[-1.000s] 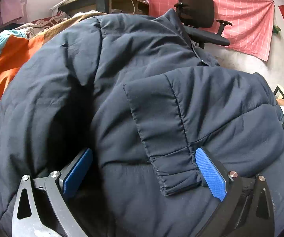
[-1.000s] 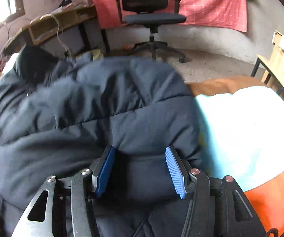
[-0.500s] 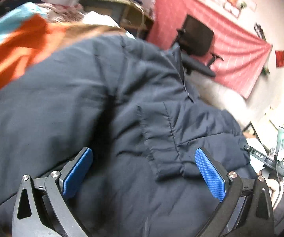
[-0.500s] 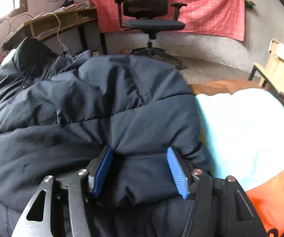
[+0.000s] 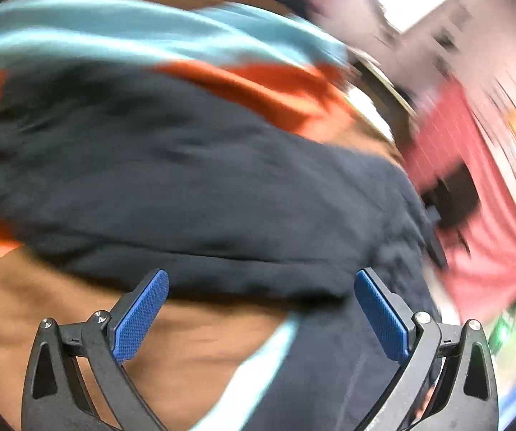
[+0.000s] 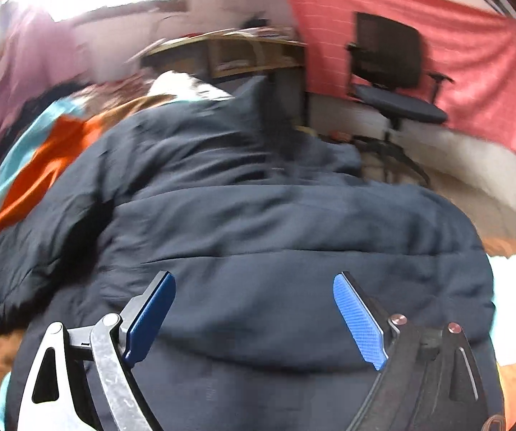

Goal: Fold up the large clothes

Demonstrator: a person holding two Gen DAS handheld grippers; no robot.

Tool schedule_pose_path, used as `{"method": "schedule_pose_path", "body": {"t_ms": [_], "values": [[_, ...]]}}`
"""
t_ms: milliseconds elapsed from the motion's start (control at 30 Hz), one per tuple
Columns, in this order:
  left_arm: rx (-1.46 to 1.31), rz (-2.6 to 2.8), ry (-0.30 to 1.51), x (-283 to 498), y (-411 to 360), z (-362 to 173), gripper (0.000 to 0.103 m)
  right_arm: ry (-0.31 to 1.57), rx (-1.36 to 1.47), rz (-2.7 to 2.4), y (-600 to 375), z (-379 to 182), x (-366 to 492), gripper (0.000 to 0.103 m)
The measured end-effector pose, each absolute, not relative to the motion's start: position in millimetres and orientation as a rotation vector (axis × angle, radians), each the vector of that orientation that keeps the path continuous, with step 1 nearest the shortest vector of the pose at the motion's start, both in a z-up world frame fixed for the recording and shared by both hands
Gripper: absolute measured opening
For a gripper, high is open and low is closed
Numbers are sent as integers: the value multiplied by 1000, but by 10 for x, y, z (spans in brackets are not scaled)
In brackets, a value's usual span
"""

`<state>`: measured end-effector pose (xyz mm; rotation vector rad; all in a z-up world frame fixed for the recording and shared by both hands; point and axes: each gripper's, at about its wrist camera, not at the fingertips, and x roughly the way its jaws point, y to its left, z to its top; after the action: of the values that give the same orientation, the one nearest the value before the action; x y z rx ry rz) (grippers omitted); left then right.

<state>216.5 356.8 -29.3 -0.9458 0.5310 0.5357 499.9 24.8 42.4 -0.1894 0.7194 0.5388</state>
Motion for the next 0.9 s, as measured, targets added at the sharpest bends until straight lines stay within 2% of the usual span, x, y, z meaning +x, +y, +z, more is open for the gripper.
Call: {"method": "schedule_pose_path", "body": {"t_ms": [200,333,433,633,733,800,833,900], "values": [[-1079,771,517,1653,3901,-480,102,655,-426,552,908,262,4812,90],[-1186,812,501,1501,4067,-615,101,681,-475,544,1048,89,4836,90],[-1156,841,502,1493,4112,-566,101,703,-484,530,1074,-7,4881,90],[-1127,872,487,1498,4103,-552,99,738,-458,505,1051,-145,4966,100],[-1102,900,489,1539,4074,-532,75,736,-453,495,1057,-173,4974,102],[-1091,914,493,1563,4086,-525,54,730,-454,492,1057,-180,4953,103],[-1092,918,491,1533,4077,-525,49,727,-453,492,1053,-181,4943,103],[-1101,916,481,1560,4113,-514,27,724,-449,495,1044,-178,4934,103]]}}
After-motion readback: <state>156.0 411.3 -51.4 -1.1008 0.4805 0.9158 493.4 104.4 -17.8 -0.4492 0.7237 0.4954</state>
